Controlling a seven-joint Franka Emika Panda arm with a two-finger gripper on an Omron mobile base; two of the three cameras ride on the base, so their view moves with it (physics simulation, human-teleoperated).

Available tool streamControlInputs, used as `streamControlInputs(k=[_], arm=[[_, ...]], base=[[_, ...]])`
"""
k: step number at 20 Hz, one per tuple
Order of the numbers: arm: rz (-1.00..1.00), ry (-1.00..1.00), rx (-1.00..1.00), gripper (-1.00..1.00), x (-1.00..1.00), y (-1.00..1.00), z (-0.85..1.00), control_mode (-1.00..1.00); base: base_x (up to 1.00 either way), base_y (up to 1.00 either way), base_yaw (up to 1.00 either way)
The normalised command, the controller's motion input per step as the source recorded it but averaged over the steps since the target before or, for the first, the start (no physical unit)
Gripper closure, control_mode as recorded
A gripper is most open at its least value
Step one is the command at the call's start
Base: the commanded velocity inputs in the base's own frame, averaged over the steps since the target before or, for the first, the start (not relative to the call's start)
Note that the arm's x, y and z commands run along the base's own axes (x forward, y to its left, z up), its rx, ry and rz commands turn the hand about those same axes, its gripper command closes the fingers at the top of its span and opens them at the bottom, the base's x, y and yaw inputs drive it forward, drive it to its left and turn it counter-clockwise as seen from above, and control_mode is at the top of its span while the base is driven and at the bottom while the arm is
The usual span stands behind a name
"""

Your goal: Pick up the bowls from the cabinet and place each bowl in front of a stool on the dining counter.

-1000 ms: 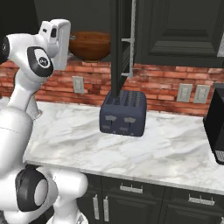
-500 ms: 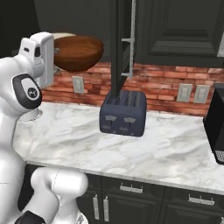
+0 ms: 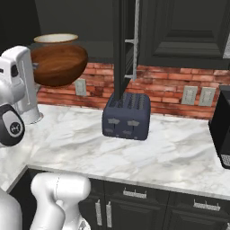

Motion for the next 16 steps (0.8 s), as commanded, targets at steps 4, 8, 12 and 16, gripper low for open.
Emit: streamControlInputs(k=[4, 8, 12, 16], arm=[[0.09, 0.0, -0.04, 1.0, -0.98, 0.0, -0.06, -1.0], [0.02, 0.04, -0.05, 1.0, -0.53, 0.0, -0.28, -1.0], [0.01, 0.01, 0.0, 1.0, -0.05, 0.0, -0.08, -1.0], [0.0, 0.0, 0.0, 1.0, 0.0, 0.0, 0.0, -1.0]], base=[[0.0, 0.0, 0.0], [0.0, 0.0, 0.0], [0.0, 0.0, 0.0], [0.0, 0.0, 0.0]])
